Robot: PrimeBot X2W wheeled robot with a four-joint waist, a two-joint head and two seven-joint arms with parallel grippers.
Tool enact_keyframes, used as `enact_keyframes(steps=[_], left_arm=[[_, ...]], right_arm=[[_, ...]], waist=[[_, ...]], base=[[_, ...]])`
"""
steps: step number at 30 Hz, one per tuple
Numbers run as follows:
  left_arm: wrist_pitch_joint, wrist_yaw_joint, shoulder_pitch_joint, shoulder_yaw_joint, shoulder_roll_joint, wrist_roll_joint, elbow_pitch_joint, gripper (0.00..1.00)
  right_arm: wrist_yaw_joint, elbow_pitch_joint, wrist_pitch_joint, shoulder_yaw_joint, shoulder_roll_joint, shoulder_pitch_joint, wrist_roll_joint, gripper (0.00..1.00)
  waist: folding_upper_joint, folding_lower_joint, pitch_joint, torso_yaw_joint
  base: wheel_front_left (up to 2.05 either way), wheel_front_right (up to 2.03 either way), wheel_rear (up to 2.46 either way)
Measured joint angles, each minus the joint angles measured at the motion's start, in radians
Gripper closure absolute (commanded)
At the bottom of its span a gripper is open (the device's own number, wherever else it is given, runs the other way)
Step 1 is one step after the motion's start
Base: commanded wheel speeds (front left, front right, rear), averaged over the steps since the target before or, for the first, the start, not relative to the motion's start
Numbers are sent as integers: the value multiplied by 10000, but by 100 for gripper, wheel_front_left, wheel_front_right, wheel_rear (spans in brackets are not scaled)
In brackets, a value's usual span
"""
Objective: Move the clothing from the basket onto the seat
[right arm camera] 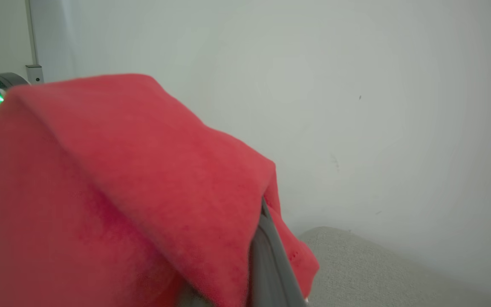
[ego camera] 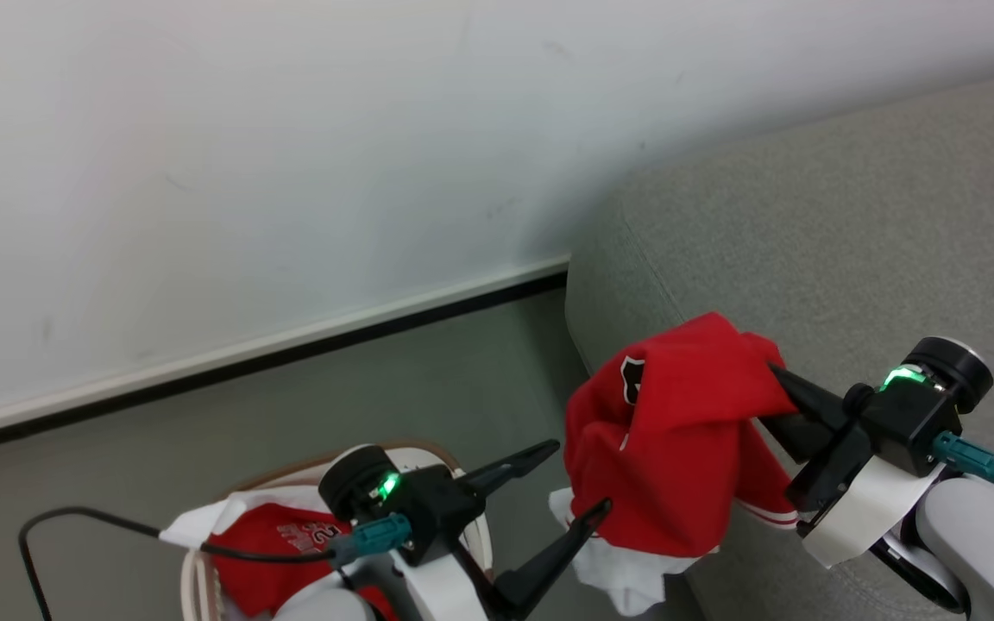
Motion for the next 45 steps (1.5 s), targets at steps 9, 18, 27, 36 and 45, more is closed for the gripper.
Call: enact_keyframes(steps=[9,18,27,36,45], left_arm=[[13,-113,-949,33,-274,186,144,0],[-282,-261,-2418,226,-656,633,585,0],[-924,-309,-3018,293,-1070,706,1175,0],[-1390,-259,-3155,263,-1490,721,1657,0],[-1733,-48,-2634,483,-1275,443,2196,0]], right_arm=[[2,305,0,-1745,140,44,-445,100],[2,2479,-33,-6032,178,-2510,-1801,100],[2,5440,644,-11206,-226,-5491,-4836,100],[2,7411,846,-16067,938,-4875,-8132,100],[2,7584,174,-16817,2736,-4259,-10057,0]], waist=[[0,1,1298,-139],[0,3,3285,487],[-1,3,4690,1698],[-1,2,5649,2790],[-1,1,5204,2808]], base=[[0,0,0],[0,0,0],[0,0,0],[0,0,0],[0,0,0]])
